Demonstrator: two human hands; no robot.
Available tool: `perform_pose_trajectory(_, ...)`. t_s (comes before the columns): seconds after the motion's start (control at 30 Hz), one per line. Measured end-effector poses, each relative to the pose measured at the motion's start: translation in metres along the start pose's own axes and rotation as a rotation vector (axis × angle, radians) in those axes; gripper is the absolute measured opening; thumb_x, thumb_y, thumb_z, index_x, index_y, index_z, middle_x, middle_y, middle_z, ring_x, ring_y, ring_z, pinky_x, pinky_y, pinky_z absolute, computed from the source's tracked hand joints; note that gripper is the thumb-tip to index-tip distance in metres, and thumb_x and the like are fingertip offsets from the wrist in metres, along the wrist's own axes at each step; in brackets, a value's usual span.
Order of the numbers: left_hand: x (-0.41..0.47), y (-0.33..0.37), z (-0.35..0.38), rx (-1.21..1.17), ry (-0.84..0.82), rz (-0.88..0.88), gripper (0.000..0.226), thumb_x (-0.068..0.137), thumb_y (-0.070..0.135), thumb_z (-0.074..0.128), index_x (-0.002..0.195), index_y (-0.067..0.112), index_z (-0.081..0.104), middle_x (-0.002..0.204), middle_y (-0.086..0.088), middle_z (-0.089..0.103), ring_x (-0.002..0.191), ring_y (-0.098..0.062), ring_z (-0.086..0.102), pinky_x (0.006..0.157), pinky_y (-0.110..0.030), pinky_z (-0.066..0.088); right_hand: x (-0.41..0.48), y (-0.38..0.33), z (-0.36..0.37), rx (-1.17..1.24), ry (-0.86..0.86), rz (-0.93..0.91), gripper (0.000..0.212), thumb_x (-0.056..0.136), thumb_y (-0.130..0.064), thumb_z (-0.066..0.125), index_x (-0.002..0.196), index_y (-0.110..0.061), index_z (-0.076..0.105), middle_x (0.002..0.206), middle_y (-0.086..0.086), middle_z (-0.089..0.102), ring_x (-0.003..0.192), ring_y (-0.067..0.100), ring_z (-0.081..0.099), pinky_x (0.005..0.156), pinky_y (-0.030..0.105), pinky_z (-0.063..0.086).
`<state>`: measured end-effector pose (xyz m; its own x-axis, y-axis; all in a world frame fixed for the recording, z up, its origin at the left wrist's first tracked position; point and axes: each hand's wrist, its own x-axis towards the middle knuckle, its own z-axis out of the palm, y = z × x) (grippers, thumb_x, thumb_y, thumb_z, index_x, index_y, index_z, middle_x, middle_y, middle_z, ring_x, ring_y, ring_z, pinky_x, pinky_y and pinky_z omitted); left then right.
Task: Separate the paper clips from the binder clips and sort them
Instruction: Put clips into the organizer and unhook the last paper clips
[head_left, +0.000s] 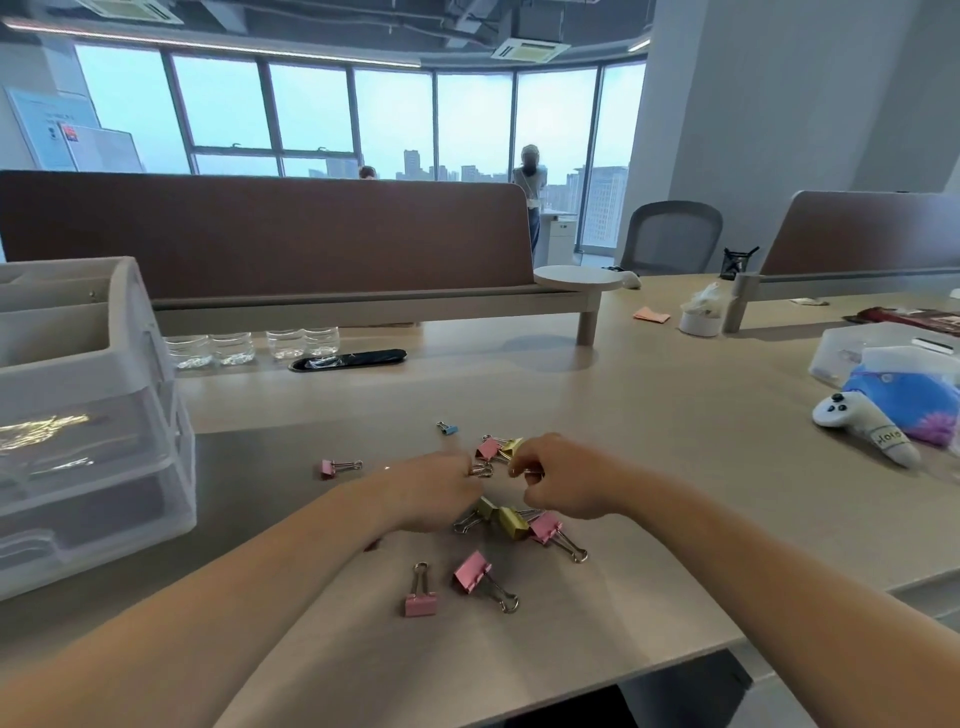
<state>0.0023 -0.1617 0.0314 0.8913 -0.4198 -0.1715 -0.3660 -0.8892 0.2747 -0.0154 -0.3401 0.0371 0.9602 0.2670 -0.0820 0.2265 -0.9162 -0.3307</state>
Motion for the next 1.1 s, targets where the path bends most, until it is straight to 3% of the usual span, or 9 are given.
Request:
perform_pose_trajectory(0.07,0.001,0.001,0.003,0.061,0.011,0.009,0.025,0.098,0.034,0.041,0.105,0.015,0.055,0.106,-0.005,0.059,0.092,-0.02,0.055,0.07,-0.031,0.04,0.0,-0.001,0.002,-0.027,-0.034,-0.029,0.04,0.085,-0.025,0.072,0.121,-0.013,0.061,0.088,-0.006,0.052,0.083,0.015,0.051,0.068,0.026,0.04)
perform_pose_trajectory(0.17,0.004,0.001,0.007,0.098,0.025,0.039,0.029,0.094,0.038,0.052,0.112,0.017,0.054,0.113,-0.005,0.06,0.101,-0.021,0.057,0.073,-0.031,0.042,0.002,0.002,0.005,-0.063,-0.076,-0.046,0.061,0.08,-0.032,0.079,0.133,-0.013,0.056,0.114,0.0,0.057,0.1,0.017,0.052,0.085,0.029,0.045)
perform_pose_trajectory(0.27,0.011,0.0,0.01,0.051,0.037,0.056,0.037,0.09,0.046,0.059,0.113,0.018,0.053,0.108,-0.004,0.061,0.096,-0.021,0.058,0.077,-0.033,0.046,0.005,0.003,0.009,-0.091,-0.079,-0.05,0.065,0.078,-0.033,0.08,0.135,-0.015,0.055,0.13,0.004,0.056,0.115,0.022,0.054,0.096,0.031,0.045)
perform_pose_trajectory(0.5,0.021,-0.008,0.019,0.029,0.013,0.067,0.018,0.095,0.037,0.052,0.098,0.019,0.049,0.101,-0.004,0.057,0.092,-0.021,0.054,0.075,-0.033,0.043,0.015,0.002,0.014,-0.133,-0.1,-0.068,0.047,0.08,-0.03,0.077,0.123,-0.016,0.063,0.121,0.004,0.06,0.11,0.025,0.057,0.093,0.037,0.049)
perform_pose_trajectory(0.63,0.025,-0.014,0.017,0.006,0.024,0.084,0.021,0.097,0.033,0.047,0.094,0.013,0.054,0.094,-0.008,0.061,0.086,-0.025,0.057,0.074,-0.037,0.046,0.022,0.003,0.013,-0.084,-0.069,-0.064,0.043,0.078,-0.029,0.079,0.116,-0.015,0.065,0.116,0.005,0.062,0.104,0.024,0.058,0.088,0.035,0.05)
perform_pose_trajectory(0.7,0.024,-0.016,0.012,-0.011,0.046,0.097,0.023,0.099,0.032,0.044,0.091,0.011,0.053,0.089,-0.01,0.06,0.081,-0.026,0.056,0.072,-0.037,0.045,0.025,0.005,0.011,0.005,-0.019,-0.052,0.038,0.076,-0.027,0.08,0.109,-0.014,0.067,0.111,0.004,0.063,0.095,0.021,0.059,0.077,0.027,0.05)
perform_pose_trajectory(0.8,0.024,-0.021,0.001,-0.023,0.065,0.073,0.025,0.101,0.034,0.039,0.099,0.011,0.048,0.094,-0.007,0.056,0.08,-0.022,0.052,0.069,-0.036,0.041,0.029,0.007,0.005,0.097,0.059,-0.038,0.027,0.081,-0.022,0.075,0.102,-0.012,0.061,0.095,0.002,0.059,0.071,0.009,0.047,0.054,0.009,0.036)
perform_pose_trajectory(0.97,0.032,-0.027,-0.015,-0.06,0.072,0.069,0.027,0.102,0.036,0.039,0.108,0.011,0.047,0.101,-0.006,0.055,0.087,-0.022,0.052,0.073,-0.035,0.039,0.042,0.018,-0.002,0.065,0.177,0.078,0.025,0.086,-0.029,0.066,0.106,-0.016,0.055,0.095,0.0,0.058,0.083,0.02,0.054,0.07,0.032,0.044)
perform_pose_trajectory(1.1,0.043,-0.028,-0.021,-0.195,0.084,0.071,0.025,0.099,0.031,0.043,0.107,0.008,0.05,0.094,-0.012,0.062,0.075,-0.025,0.053,0.069,-0.037,0.046,0.056,0.027,-0.008,0.035,0.173,0.136,0.036,0.087,-0.023,0.059,0.123,-0.02,0.059,0.112,0.001,0.06,0.093,0.019,0.054,0.075,0.029,0.043)
